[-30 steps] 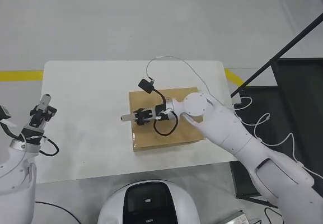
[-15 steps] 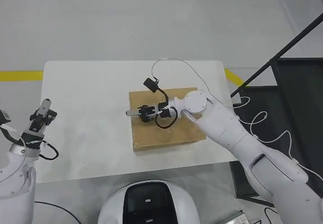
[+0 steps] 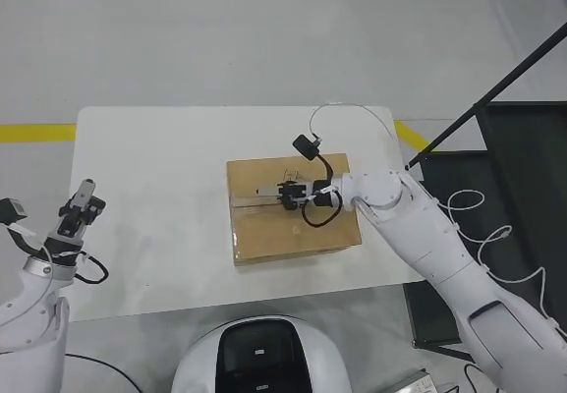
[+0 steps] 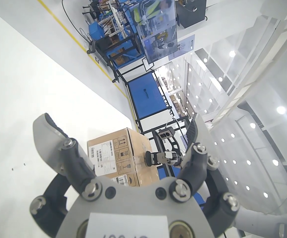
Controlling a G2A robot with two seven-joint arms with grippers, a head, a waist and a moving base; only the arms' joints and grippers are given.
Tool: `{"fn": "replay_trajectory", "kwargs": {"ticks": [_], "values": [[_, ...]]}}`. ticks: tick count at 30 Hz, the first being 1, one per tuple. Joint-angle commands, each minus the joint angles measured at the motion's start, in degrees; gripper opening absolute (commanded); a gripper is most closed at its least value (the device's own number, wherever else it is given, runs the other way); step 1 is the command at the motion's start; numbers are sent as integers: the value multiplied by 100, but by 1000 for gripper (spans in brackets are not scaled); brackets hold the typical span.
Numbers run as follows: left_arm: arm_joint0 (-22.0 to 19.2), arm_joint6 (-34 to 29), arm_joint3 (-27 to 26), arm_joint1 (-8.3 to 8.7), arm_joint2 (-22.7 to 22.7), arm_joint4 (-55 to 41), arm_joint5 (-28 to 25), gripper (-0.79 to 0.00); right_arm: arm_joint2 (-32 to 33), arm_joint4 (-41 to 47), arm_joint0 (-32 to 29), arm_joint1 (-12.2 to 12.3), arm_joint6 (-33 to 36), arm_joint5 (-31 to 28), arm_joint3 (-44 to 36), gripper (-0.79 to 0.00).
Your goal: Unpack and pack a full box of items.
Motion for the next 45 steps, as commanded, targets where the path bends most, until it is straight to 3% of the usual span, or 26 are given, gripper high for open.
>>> {"fn": "replay_trajectory", "kwargs": {"ticks": [1,16,26,30,39,45], "values": [[-3,6,9,1,5,1,-21,0,214,-93,-169,72,-22,117,-156,0],[-74,-24,8,6,144,59,-69,0,1838,-930,-1402,524,-484,892,-1030,0],[-222,-229,50,10,347,15,16,0,2591,-919,-2015,661,-638,1102,-1271,0],[-461,-367,170,4,579,77,178,0,2948,-501,-2229,684,-754,764,-1311,0],[-756,-222,392,-27,839,-56,386,0,3972,1029,-2950,714,-880,-791,-1107,0],[-756,-222,392,-27,839,-56,386,0,4027,1055,-2983,718,-895,-847,-1091,0]]}}
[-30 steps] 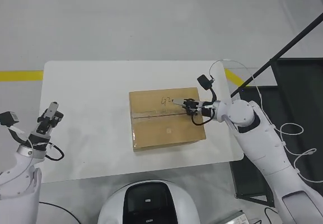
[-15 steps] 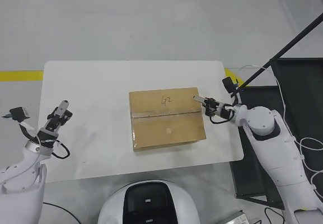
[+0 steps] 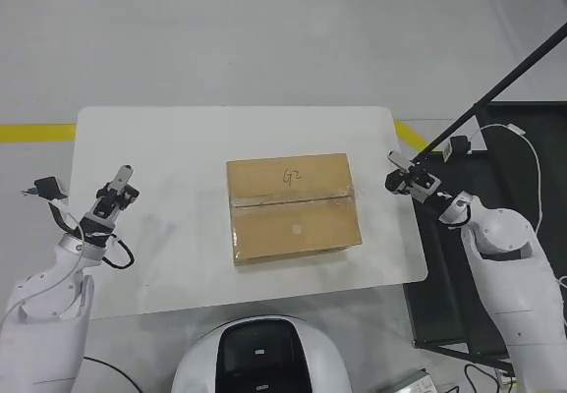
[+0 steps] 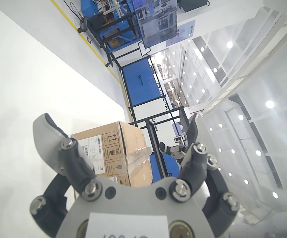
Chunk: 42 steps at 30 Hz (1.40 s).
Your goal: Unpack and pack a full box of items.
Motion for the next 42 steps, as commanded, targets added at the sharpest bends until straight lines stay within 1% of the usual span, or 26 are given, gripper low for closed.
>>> {"fn": "replay_trajectory", "kwargs": {"ticks": [1,25,28,31,35,38,42], "values": [[0,-1,0,0,0,0,0,0,-1,-1,1,0,0,2,-1,0],[0,-1,0,0,0,0,0,0,-1,-1,1,0,0,2,-1,0],[0,-1,0,0,0,0,0,0,-243,281,48,-32,248,91,218,0],[0,-1,0,0,0,0,0,0,-521,41,200,-63,97,182,299,0],[0,-1,0,0,0,0,0,0,-969,-78,476,-116,222,231,251,0],[0,-1,0,0,0,0,0,0,-1285,-281,706,-160,153,257,221,0],[0,-1,0,0,0,0,0,0,-1700,-304,1028,-238,109,314,185,0]]}}
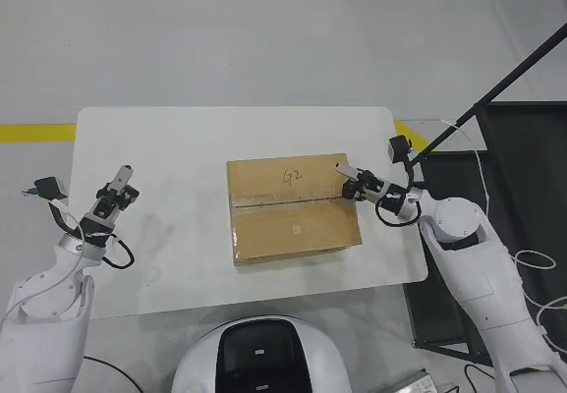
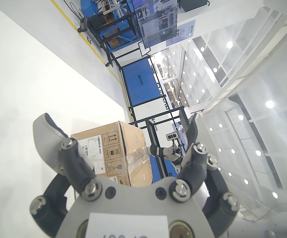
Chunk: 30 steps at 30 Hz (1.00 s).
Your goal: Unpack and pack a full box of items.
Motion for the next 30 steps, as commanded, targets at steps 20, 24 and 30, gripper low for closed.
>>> {"fn": "replay_trajectory", "kwargs": {"ticks": [20,24,30], "values": [[0,0,0,0,0,0,0,0,-2552,856,1773,-707,457,150,789,0],[0,0,0,0,0,0,0,0,-2881,1006,2014,-860,504,-36,1047,0],[0,0,0,0,0,0,0,0,-3296,1127,2315,-1111,200,-361,1571,0]]}}
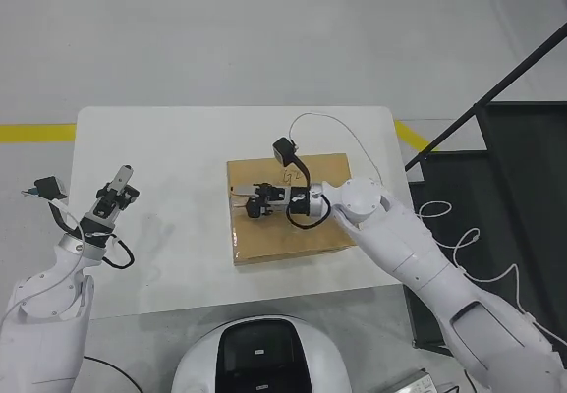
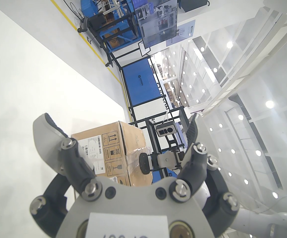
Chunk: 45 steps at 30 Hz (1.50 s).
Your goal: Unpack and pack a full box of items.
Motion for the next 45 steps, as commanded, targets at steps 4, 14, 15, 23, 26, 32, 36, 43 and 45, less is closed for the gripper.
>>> {"fn": "replay_trajectory", "kwargs": {"ticks": [4,14,15,23,26,32,36,43,45], "values": [[61,276,-29,-7,-70,-21,113,0,-273,-52,186,-179,-229,-164,396,0],[194,511,-176,-3,-201,39,75,0,-380,68,345,-353,-38,-286,775,0],[194,511,-176,-3,-201,39,75,0,-384,61,343,-363,-27,-290,774,0],[194,511,-176,-3,-201,39,75,0,-410,-48,367,-461,-147,-368,804,0],[194,511,-176,-3,-201,39,75,0,-416,-53,427,-505,-152,-381,849,0],[194,511,-176,-3,-201,39,75,0,-369,-106,527,-541,-29,-82,970,0],[194,511,-176,-3,-201,39,75,0,-172,122,464,-490,416,15,995,0],[194,511,-176,-3,-201,39,75,0,205,-43,314,-340,642,259,953,0],[194,511,-176,-3,-201,39,75,0,333,-65,235,-293,662,298,917,0]]}}
